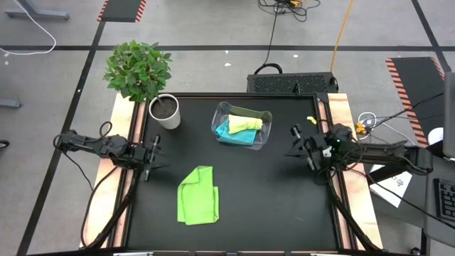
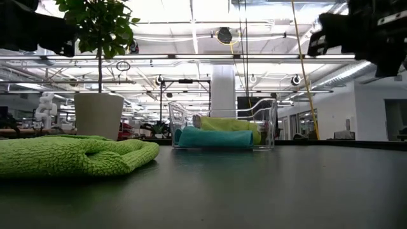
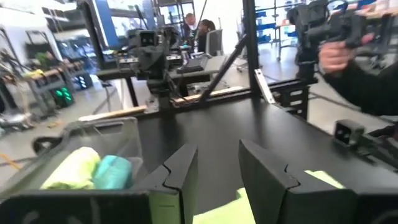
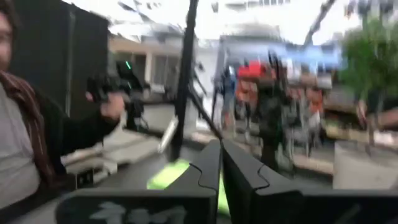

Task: Fold microfiber towels
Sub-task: Fold the green towel

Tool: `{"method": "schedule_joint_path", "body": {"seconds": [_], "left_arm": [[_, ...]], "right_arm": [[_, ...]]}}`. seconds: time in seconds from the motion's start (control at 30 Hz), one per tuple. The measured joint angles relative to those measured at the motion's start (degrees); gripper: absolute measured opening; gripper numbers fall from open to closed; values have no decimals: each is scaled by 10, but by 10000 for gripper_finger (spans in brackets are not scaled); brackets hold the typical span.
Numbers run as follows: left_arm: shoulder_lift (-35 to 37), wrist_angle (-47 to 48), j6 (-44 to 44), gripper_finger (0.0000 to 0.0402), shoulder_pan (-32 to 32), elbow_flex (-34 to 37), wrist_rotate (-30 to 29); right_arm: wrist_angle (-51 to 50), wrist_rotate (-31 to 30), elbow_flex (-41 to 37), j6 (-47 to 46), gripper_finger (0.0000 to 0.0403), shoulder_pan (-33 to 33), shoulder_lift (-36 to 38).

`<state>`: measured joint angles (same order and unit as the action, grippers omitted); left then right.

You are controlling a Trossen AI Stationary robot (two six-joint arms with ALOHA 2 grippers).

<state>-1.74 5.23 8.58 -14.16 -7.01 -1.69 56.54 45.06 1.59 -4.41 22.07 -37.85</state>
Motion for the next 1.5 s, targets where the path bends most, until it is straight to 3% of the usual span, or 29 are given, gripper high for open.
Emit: {"method": "schedule_joint_path", "body": {"seconds": [0.17,0.3,0.43,0.57,0.97,1.07,1.3,1.5], "left_arm": [[-1,10,-32,118,-31,8,-22],[-1,10,-28,118,-70,33,-119],[-17,1,-5,117,-113,34,-187],[-16,4,11,117,-145,35,-222],[-28,5,3,117,-155,35,-192],[-64,6,-28,117,-155,35,-159],[-186,0,-169,117,-155,36,-158],[-287,-124,-207,117,-160,36,-109]], "right_arm": [[-138,-49,0,56,1,-38,38],[-212,-161,0,110,0,-96,34],[-210,-252,0,111,0,-148,11],[-184,-256,7,73,0,-173,-28],[-113,-254,108,83,0,-194,-255],[-118,-250,155,83,0,-194,-330],[-109,-193,260,88,0,-204,-491],[-109,-193,321,92,0,-225,-559]]}}
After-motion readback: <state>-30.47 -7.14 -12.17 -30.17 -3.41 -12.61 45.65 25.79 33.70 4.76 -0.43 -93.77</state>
